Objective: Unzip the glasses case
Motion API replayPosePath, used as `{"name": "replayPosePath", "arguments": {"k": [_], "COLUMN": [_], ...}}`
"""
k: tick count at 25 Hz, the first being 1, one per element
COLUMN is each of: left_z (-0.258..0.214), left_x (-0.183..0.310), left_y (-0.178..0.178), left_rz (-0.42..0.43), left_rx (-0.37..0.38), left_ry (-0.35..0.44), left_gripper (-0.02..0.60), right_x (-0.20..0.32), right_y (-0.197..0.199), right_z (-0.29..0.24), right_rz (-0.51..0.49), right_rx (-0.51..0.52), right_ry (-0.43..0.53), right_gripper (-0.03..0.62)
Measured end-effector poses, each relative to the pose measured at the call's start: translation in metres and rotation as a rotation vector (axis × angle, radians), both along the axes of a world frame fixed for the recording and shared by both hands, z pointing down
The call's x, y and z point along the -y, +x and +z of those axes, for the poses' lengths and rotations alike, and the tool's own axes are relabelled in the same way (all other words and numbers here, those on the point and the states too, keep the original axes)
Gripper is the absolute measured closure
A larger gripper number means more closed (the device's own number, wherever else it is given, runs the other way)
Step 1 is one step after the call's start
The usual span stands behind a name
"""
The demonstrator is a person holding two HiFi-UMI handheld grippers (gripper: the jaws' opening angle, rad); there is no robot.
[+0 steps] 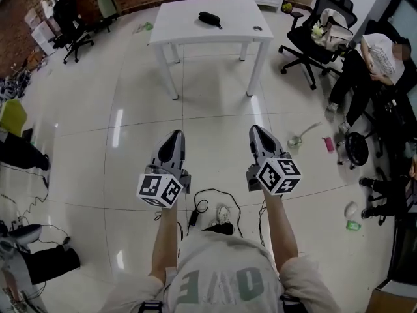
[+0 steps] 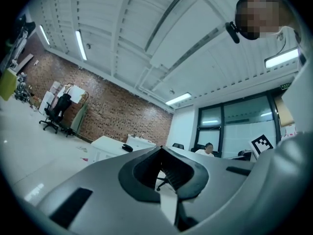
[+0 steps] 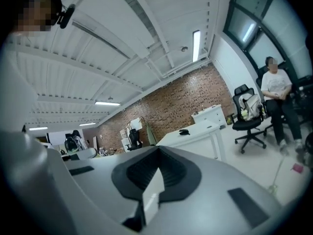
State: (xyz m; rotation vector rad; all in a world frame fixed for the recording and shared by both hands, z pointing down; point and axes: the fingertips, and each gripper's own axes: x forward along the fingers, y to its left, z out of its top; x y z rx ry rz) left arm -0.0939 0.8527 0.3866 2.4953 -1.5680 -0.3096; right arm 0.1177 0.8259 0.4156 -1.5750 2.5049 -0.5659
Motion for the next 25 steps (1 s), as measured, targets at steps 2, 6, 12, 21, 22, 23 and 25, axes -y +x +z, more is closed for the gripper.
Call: {"name": "replayPosePath", "arguments": {"k": [2, 6, 12, 21, 22, 23, 25], "left_z": [-0.003, -0.008, -0.021, -0.020, -0.020, -0.019, -0.017], "left_x": [-0.007, -0.015, -0.024, -0.034, -0.034, -0.035, -0.035], "left_y": [0.002, 0.010, 0.017, 0.013, 0.014, 0.015, 0.017], "left_rz": [-0.021, -0.031, -0.031, -0.063, -0.064, -0.065, -0.066], "left_rx": [-0.020, -0.057, -0.055, -0.070, -0.070, -0.071, -0.073], "left_ry": [0.012, 0.011, 0.036, 0.031, 0.030, 0.028, 0.022], "left_gripper": [0.580, 0.580, 0.580, 0.580, 0.580, 0.580, 0.580], "right_x": [-0.009, -0.025, -0.038, -0.045, -0.046, -0.047, -0.049], "right_y": [0.002, 0.004, 0.004, 0.001, 0.000, 0.000, 0.001], "right_z": [-0.005, -0.005, -0.003, -0.014, -0.014, -0.015, -0.015], "right_rz": [0.012, 0.020, 0.008, -0.019, -0.023, -0.025, -0.029], "right_rx": [-0.066, -0.104, -0.077, -0.091, -0.095, -0.099, -0.108], "right_ry": [0.024, 0.027, 0.014, 0.052, 0.056, 0.059, 0.063], "right_gripper": [0.595, 0.595, 0.595, 0.595, 0.595, 0.595, 0.595]}}
